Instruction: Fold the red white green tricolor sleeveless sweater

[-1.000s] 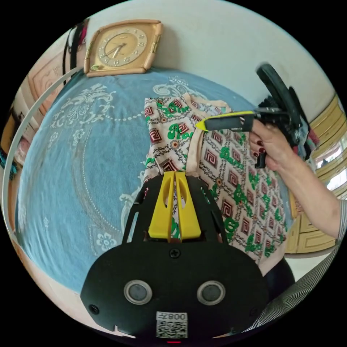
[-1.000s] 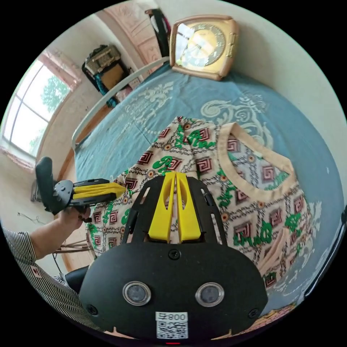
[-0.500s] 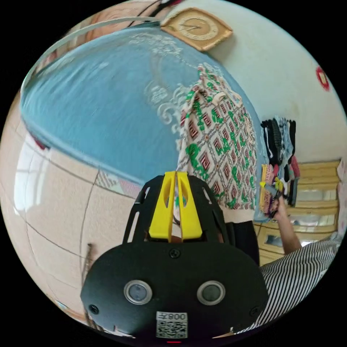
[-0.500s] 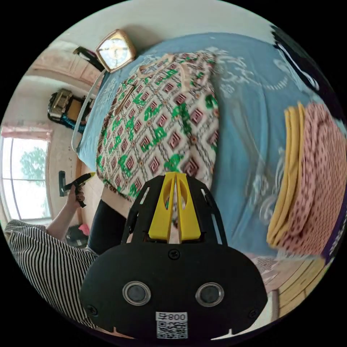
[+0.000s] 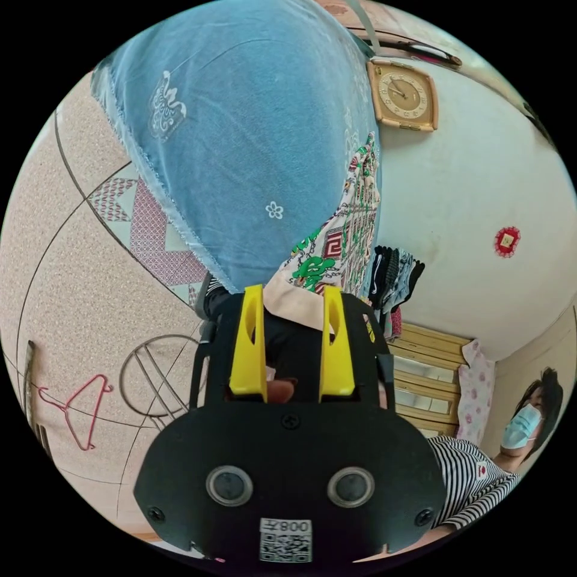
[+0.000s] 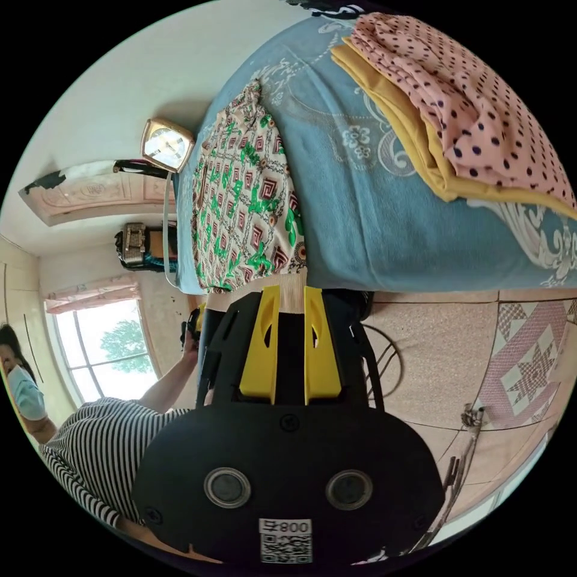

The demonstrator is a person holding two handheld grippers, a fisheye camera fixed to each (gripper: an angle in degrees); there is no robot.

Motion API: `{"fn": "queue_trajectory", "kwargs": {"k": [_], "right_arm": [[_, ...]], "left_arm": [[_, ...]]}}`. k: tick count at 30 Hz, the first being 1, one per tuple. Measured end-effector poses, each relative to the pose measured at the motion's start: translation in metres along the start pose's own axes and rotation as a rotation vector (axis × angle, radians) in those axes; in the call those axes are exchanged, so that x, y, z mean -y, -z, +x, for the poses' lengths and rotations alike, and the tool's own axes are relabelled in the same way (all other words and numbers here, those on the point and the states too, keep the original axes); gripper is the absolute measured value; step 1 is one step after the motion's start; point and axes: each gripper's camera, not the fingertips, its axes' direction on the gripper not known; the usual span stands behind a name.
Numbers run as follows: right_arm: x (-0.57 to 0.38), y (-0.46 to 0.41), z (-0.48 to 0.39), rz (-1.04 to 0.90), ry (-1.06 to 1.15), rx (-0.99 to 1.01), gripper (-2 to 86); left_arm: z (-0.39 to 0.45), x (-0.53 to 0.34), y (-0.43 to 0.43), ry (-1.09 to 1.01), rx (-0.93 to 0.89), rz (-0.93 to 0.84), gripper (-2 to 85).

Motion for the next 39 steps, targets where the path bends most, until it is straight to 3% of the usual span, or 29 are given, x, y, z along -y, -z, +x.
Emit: {"fn": "queue_trajectory", "kwargs": {"k": [11, 19, 39], "right_arm": [[-0.048, -0.02, 0.115, 0.039, -0.118, 0.209, 8.6], [-0.067, -0.032, 0.17, 0.016, -0.142, 0.247, 4.2], [-0.117, 0.038, 0.191, 0.17, 0.191, 0.448, 0.4]], "left_arm": [[-0.028, -0.004, 0.004, -0.028, 0.028, -0.056, 13.7], [-0.05, -0.021, 0.01, -0.014, -0.128, -0.065, 5.1], [0.018, -0.091, 0.104, -0.278, -0.461, 0.082, 2.9]]}}
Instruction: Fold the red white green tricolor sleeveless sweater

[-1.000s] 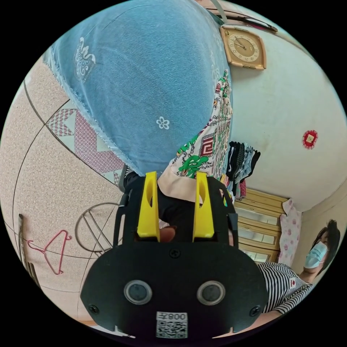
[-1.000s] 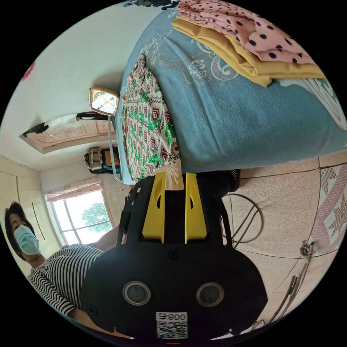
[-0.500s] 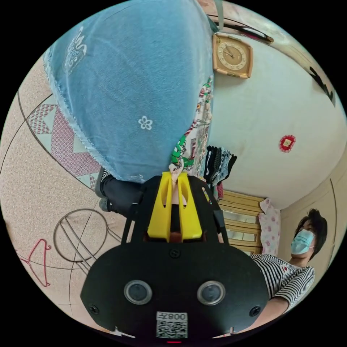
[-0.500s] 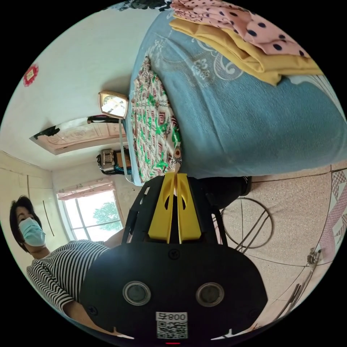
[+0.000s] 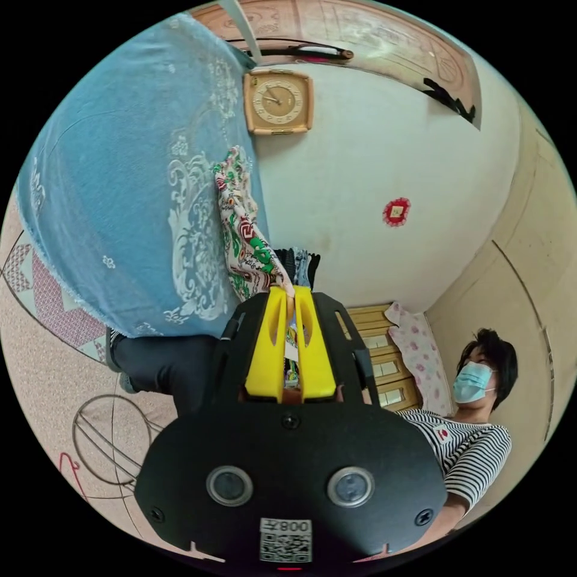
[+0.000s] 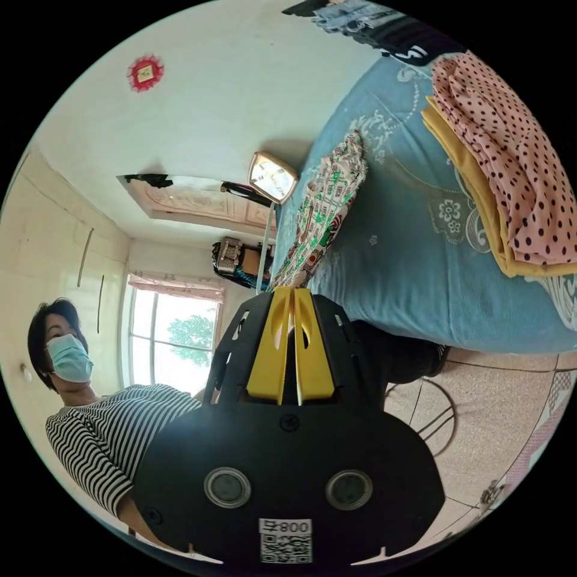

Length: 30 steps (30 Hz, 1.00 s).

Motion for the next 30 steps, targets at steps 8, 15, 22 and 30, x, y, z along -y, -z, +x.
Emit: {"fn": "queue_trajectory", "kwargs": {"k": [8, 15, 22, 30], "right_arm": [[-0.043, 0.04, -0.005, 0.054, 0.076, 0.074, 0.3], [-0.083, 0.062, -0.003, 0.026, 0.101, 0.063, 0.3], [-0.112, 0.08, 0.007, 0.031, 0.086, 0.081, 0.3], [-0.093, 0.078, 0.02, 0.056, 0.044, 0.095, 0.3]], "left_arm": [[0.029, -0.037, 0.014, -0.055, -0.074, -0.003, 2.8], [0.038, -0.082, 0.029, -0.038, -0.075, -0.024, 2.9], [0.042, -0.115, 0.035, -0.01, -0.076, -0.026, 3.0], [0.042, -0.096, 0.011, 0.014, -0.08, -0.012, 3.1]]}}
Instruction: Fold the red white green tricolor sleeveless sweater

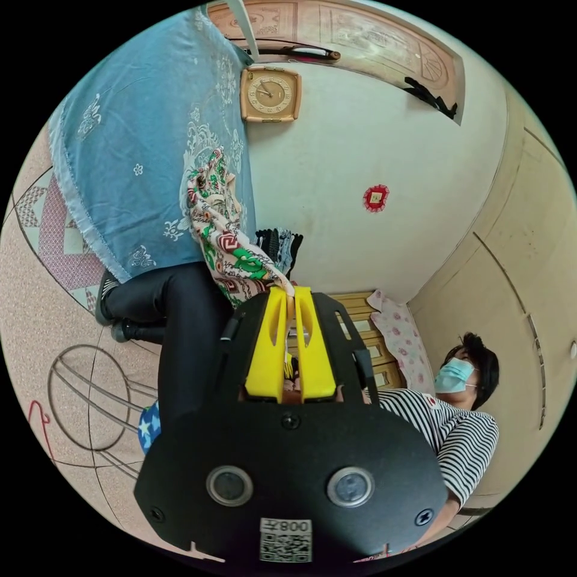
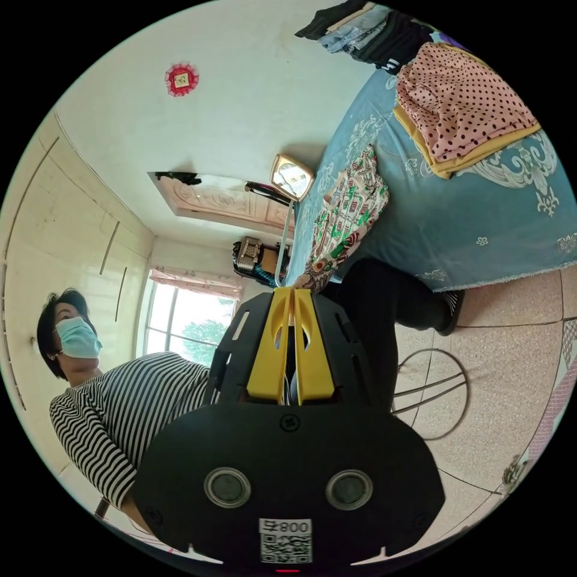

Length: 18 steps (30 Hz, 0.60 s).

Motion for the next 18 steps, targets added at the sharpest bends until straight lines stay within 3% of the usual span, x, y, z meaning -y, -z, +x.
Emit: {"fn": "queue_trajectory", "kwargs": {"k": [9, 18], "right_arm": [[0.076, -0.013, -0.009, 0.016, 0.006, 0.0, 0.4], [0.215, -0.046, -0.031, 0.017, 0.051, -0.016, 0.5]], "left_arm": [[0.005, 0.056, -0.041, -0.003, -0.011, 0.002, 2.9], [0.014, 0.164, -0.113, -0.044, 0.0, -0.012, 2.9]]}}
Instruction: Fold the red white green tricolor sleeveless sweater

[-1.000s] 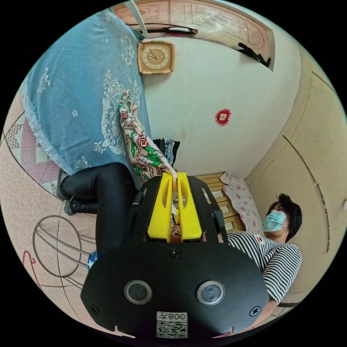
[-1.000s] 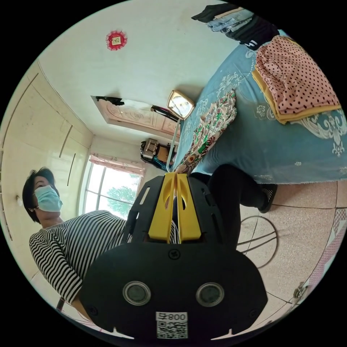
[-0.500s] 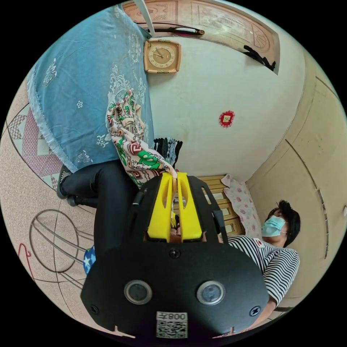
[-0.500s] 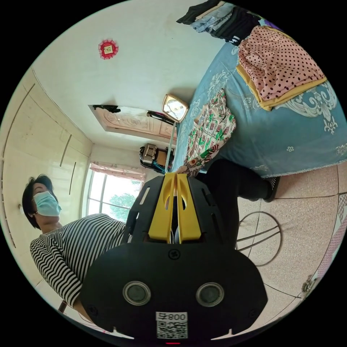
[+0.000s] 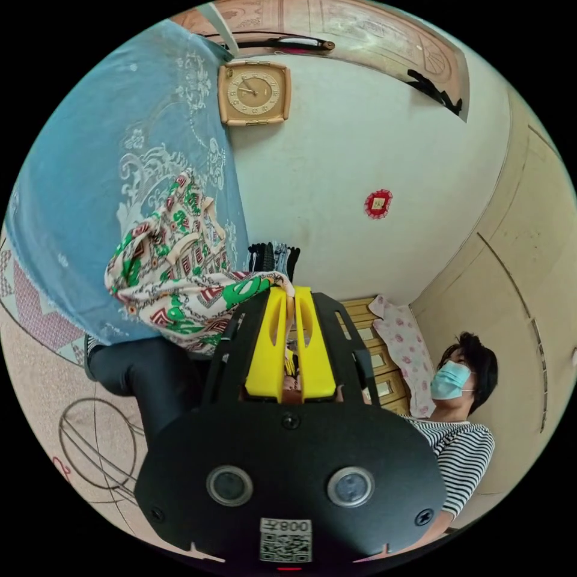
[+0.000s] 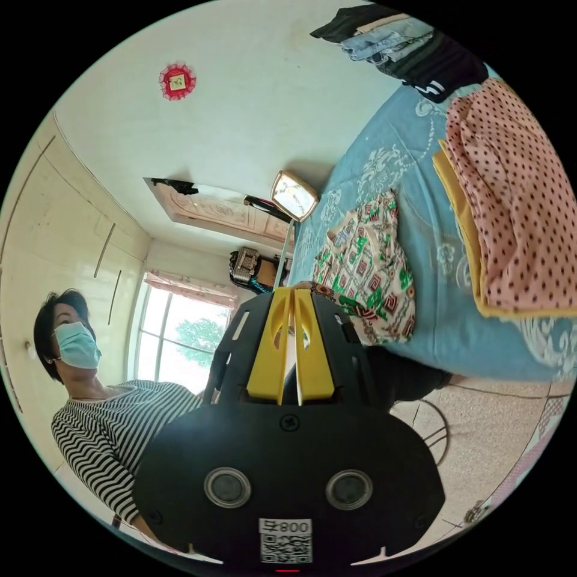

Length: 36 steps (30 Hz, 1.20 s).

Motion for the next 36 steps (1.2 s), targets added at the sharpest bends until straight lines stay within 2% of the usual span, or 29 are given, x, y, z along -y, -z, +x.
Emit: {"fn": "queue_trajectory", "kwargs": {"k": [17, 27, 36], "right_arm": [[0.304, -0.132, 0.036, -0.125, -0.082, -0.205, 0.5], [0.399, -0.181, 0.057, -0.195, -0.183, -0.278, 0.7], [0.446, -0.192, 0.033, -0.15, -0.251, -0.194, 3.2]], "left_arm": [[-0.078, 0.214, -0.143, 0.091, 0.156, 0.026, 3.3], [-0.117, 0.29, -0.212, 0.143, 0.303, 0.04, 5.9], [-0.112, 0.301, -0.241, 0.124, 0.331, 0.197, 7.1]]}}
